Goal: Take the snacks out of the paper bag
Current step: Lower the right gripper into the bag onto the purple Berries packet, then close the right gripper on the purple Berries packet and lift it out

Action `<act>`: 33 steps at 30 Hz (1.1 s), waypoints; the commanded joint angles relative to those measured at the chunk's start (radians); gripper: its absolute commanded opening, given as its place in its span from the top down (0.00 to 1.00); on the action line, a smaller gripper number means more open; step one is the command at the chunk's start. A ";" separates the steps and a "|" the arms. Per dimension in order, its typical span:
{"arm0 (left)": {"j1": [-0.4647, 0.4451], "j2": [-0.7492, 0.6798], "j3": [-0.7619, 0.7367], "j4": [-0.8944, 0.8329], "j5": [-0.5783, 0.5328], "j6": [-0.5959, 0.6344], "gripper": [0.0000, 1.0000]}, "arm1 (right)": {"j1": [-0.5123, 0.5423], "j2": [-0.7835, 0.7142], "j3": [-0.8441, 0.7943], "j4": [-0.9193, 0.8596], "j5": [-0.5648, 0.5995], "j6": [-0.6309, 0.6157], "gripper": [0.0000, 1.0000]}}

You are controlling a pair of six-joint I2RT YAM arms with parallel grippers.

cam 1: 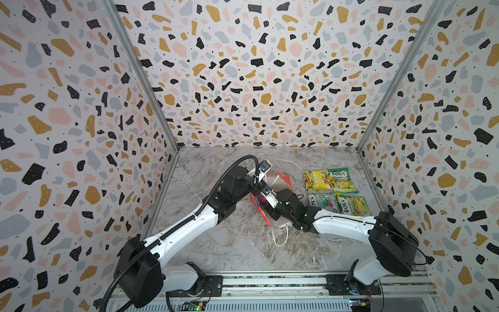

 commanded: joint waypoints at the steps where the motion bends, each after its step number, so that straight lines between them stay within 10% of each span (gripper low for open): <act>1: -0.001 -0.021 0.022 0.047 0.010 -0.002 1.00 | -0.009 0.029 0.046 -0.027 -0.033 0.044 0.42; 10: -0.001 -0.020 0.030 0.037 0.018 -0.006 1.00 | -0.023 0.122 0.097 -0.006 0.125 0.086 0.51; 23: -0.001 -0.028 0.007 0.060 0.006 -0.002 1.00 | -0.047 0.145 0.119 0.029 0.171 0.091 1.00; 33: -0.001 -0.017 0.006 0.059 -0.034 0.004 1.00 | -0.040 -0.042 0.037 0.033 0.049 0.058 1.00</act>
